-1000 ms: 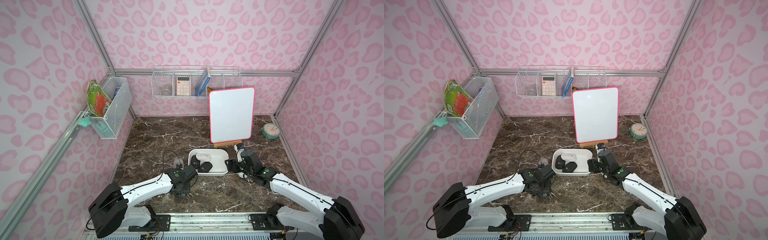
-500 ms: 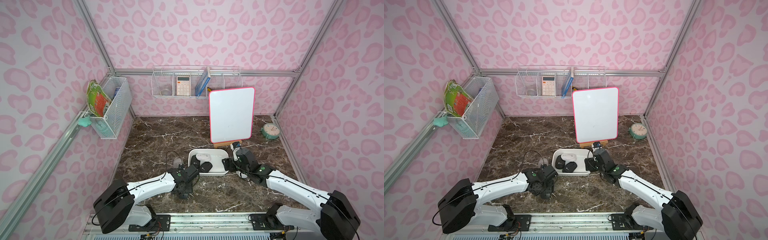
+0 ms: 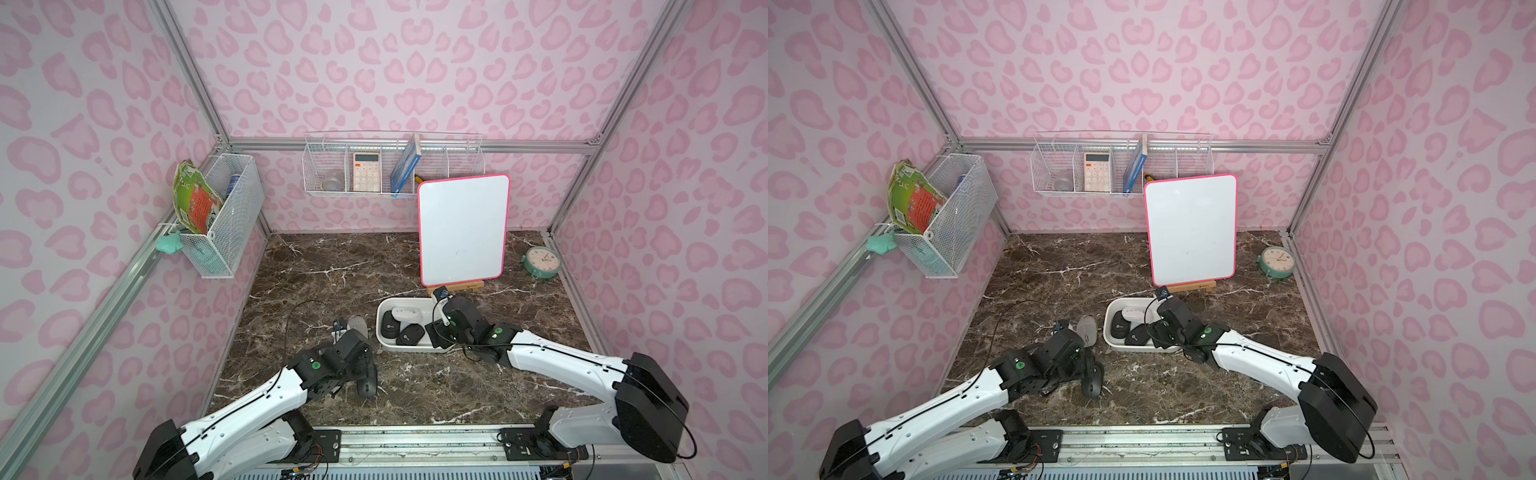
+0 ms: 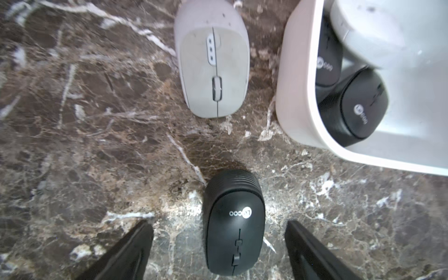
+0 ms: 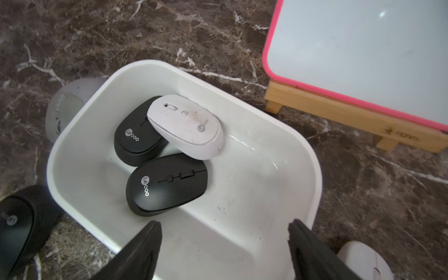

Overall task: Take out the mouse from the storage box
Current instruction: Pick up the mouse from the storage box.

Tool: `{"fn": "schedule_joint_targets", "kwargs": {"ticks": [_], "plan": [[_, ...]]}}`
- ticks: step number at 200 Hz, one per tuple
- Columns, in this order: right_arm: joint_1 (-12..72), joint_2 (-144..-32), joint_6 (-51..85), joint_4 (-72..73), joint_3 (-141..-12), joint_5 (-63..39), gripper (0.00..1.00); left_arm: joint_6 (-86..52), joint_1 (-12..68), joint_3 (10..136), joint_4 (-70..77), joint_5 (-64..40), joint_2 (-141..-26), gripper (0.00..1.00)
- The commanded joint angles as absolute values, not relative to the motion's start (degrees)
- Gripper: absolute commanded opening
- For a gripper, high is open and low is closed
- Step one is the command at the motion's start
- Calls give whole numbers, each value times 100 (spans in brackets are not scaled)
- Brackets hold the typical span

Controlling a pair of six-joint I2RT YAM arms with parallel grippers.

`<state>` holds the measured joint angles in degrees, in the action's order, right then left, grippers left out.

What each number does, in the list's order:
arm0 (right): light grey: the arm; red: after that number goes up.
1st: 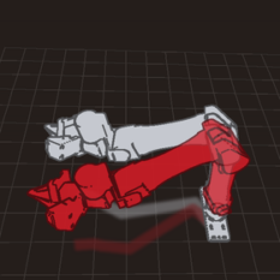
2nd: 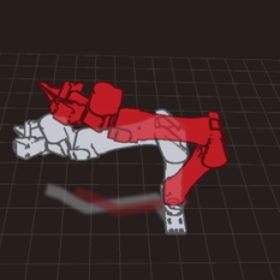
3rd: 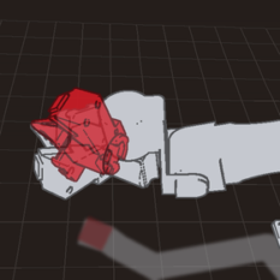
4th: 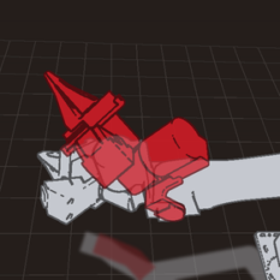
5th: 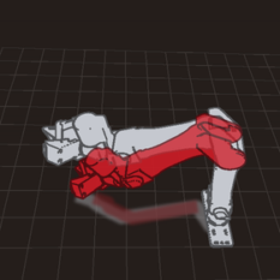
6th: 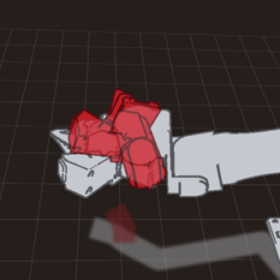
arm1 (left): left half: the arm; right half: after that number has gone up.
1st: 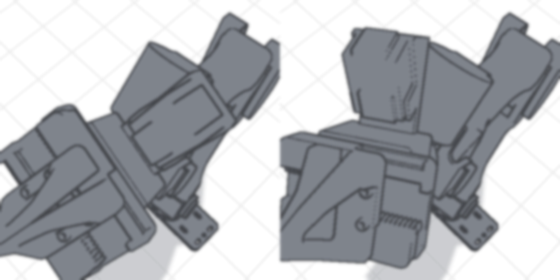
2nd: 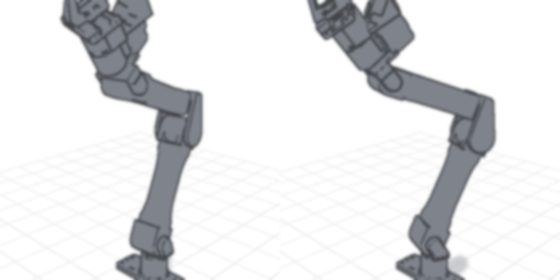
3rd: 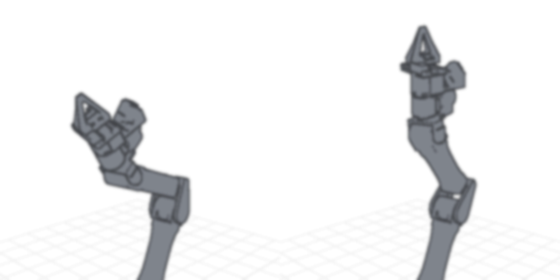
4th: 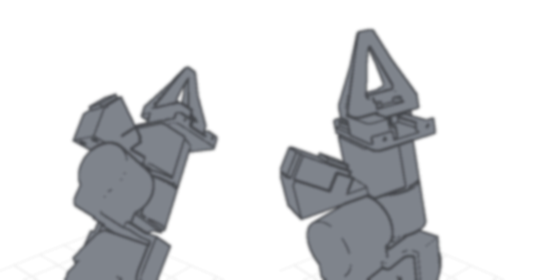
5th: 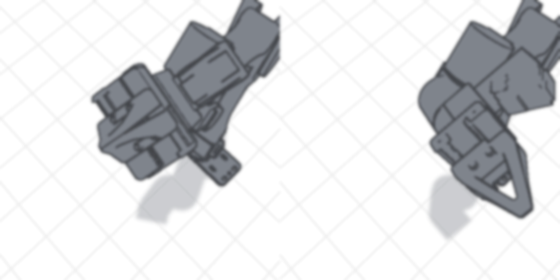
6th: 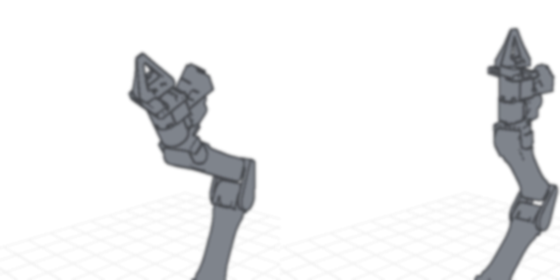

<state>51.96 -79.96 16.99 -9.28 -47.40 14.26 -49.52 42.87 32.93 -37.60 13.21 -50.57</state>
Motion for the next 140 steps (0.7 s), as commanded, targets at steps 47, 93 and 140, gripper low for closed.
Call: {"fn": "schedule_joint_targets", "kwargs": {"ticks": [47,93,140], "plan": [[5655,-9240,655,-1052,-5615,2137,84,-4978,4006,2425,-3863,1943,-3084,93],[5670,-10076,364,-1184,-6254,2303,83,-5055,3984,2246,-4068,1979,-2572,94],[5673,-10707,177,-1308,-6768,2700,82,-4986,3986,2242,-4091,2010,-2501,95]]}}
